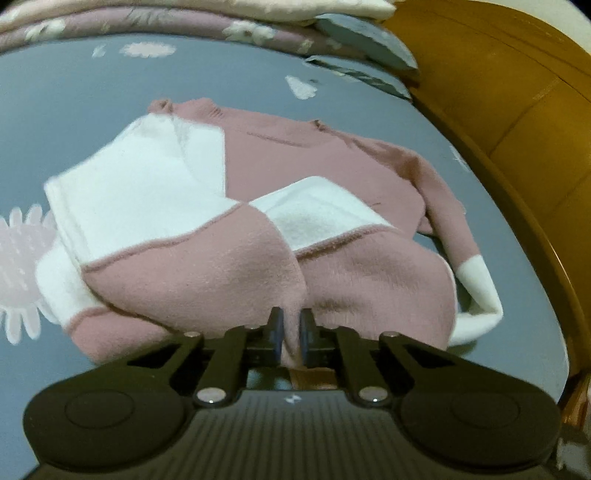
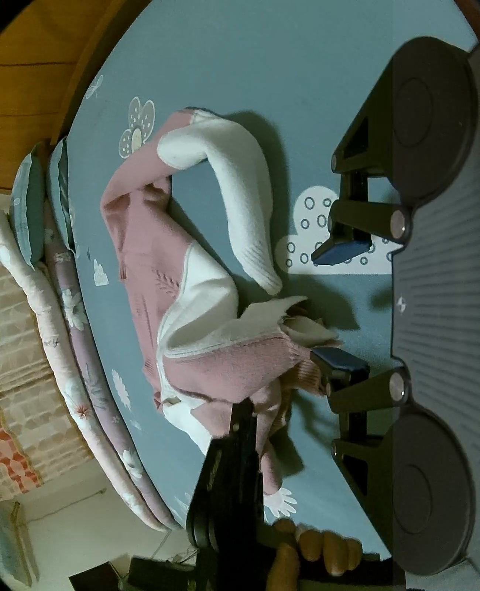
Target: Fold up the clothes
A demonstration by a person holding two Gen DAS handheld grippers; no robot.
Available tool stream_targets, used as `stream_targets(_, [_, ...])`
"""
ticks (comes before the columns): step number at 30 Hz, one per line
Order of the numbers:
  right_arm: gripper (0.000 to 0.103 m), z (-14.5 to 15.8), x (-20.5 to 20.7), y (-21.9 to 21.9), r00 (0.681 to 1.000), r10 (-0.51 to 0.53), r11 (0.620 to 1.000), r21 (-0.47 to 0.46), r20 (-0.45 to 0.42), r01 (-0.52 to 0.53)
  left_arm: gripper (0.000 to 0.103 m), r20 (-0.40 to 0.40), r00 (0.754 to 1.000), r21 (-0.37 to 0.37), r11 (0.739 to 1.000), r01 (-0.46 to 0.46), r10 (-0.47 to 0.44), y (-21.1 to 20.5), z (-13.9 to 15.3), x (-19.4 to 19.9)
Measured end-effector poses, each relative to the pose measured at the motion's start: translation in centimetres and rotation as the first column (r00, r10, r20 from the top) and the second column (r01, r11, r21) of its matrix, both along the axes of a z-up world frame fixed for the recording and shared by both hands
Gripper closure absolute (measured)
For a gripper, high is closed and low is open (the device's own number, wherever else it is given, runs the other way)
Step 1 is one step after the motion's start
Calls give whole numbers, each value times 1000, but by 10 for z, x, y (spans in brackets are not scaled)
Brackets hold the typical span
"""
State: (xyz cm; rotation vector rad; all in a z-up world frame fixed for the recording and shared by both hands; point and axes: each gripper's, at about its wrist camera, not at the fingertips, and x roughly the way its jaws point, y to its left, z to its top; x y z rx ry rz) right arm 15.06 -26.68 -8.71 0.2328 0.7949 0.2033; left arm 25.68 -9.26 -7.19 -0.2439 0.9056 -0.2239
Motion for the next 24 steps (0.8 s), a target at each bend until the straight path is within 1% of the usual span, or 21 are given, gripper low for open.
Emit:
stream_targets(2, [49,0,-2,-1,1000,-13,1000,-4,0,13,96,17,1000,22,1000,21,-22,6,6,-6])
stream_targets(3, [49,0,-2,-2,1000,-18,1000,-2,1,18,98,30,999,32,999,20,-21,10,10,-10])
stream_targets(4, [49,0,-3,-2,1000,-21,1000,0,1,21,103,46,999,51,999,6,-9,16,14,-12])
stream_targets(6, [49,1,-4,-3,1000,-25,1000,1,4,25,103,81,997,96,995,-25,18,27,23,-16])
stream_targets(9, [49,3,-6,0,1000,-20,1000,-6,8,20,103,88,995,71,996,-61,54,53,35,-19])
stream_targets(10, [49,4,-6,1,1000,-18,1000,-4,9,18,103,82,995,51,997,-60,55,61,38,-19])
stream_targets(11, [49,4,-6,2,1000,-19,1000,-2,9,19,102,67,996,14,998,-55,54,66,40,-20])
stream_targets(12, [48,4,-6,3,1000,-22,1000,1,9,21,100,48,998,-24,999,-47,48,66,39,-18])
stream_targets(14, [47,3,-6,6,1000,-25,1000,7,7,25,88,13,1000,-96,995,-26,28,62,37,-15])
stream_targets(15, [47,2,-6,7,1000,-26,1000,9,4,26,84,1,1000,-115,993,-16,16,55,35,-12])
stream_targets(17, [46,1,-7,10,1000,-19,1000,9,0,19,67,-19,1000,-138,990,-2,-1,41,30,-6])
stream_targets(18, [44,1,-8,11,1000,-17,1000,7,0,17,65,-27,1000,-143,990,3,-7,33,28,-3])
stream_targets(20, [43,1,-10,10,1000,-21,1000,7,2,21,61,-50,999,-134,991,6,-13,18,24,9])
stream_targets(21, [42,1,-11,9,1000,-24,1000,8,2,24,61,-67,998,-123,992,1,-10,11,21,15])
stream_targets(22, [42,1,-12,8,1000,-28,1000,8,3,28,61,-84,996,-93,996,1,-9,5,18,22])
stream_targets(24, [42,0,-13,5,999,-37,999,9,5,37,61,-129,991,17,1000,-14,16,-6,10,35])
